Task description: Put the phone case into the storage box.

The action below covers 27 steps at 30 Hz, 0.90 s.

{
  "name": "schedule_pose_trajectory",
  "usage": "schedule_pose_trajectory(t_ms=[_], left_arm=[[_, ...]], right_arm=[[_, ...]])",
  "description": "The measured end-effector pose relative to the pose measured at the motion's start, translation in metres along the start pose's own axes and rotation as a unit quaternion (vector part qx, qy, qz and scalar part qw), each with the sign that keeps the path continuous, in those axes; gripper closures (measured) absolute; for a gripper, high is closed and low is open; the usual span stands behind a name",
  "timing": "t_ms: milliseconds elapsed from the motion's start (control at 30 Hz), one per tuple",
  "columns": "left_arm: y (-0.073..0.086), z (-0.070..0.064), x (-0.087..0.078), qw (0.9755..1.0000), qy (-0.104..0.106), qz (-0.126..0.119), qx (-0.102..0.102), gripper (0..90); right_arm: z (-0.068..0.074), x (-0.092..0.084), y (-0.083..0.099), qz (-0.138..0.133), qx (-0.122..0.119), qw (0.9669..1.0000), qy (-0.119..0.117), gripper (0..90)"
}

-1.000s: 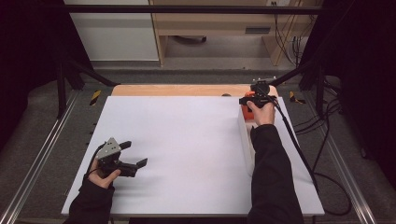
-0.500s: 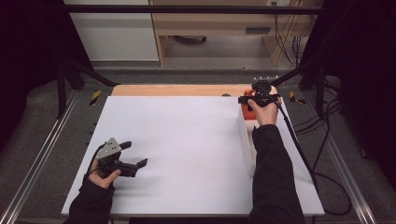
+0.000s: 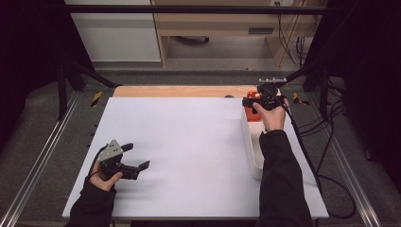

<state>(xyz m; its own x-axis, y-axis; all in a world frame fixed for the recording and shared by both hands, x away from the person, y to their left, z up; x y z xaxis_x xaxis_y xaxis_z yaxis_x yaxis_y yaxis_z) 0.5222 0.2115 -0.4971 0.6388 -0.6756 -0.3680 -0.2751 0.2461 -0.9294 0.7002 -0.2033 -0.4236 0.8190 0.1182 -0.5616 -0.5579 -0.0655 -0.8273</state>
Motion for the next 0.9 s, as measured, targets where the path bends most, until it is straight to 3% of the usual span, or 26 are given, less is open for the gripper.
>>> schedule_pose_trajectory(t_ms=[267,400,633,800,900], left_arm=[[-0.001,-0.001,0.0,1.0,0.001,-0.002,0.001,0.7],[-0.001,-0.002,0.0,1.0,0.002,-0.003,0.002,0.8],[-0.001,-0.004,0.001,1.0,0.005,-0.002,0.005,0.7],[-0.002,-0.005,0.001,1.0,0.007,-0.004,0.005,0.7],[-0.002,-0.005,0.001,0.9999,0.008,-0.002,0.006,0.5]], right_arm=[[0.01,-0.025,-0.001,-0.03,-0.006,0.9991,-0.03,0.5],[0.017,-0.041,0.002,-0.046,-0.016,0.9972,-0.057,0.7],[0.038,-0.072,0.014,-0.09,-0.06,0.986,-0.126,1.0],[0.049,-0.092,0.028,-0.1,-0.078,0.9796,-0.156,1.6],[0.055,-0.104,0.04,-0.109,-0.088,0.9736,-0.18,0.7]])
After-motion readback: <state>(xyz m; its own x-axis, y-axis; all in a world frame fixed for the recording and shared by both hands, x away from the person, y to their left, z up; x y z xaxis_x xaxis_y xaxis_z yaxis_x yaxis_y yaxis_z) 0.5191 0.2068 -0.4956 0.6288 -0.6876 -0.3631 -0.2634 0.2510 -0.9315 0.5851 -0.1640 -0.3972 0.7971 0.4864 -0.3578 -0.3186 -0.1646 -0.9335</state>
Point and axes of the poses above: each handheld gripper's, and its own axes: x roughly forward along the jaws, y roughly out of its underside, z roughly to its left, the point moved 10 cm from there along x, roughly forward along the jaws, and after that the axes turned 4 degrees about -z, right-handed, at the moved point
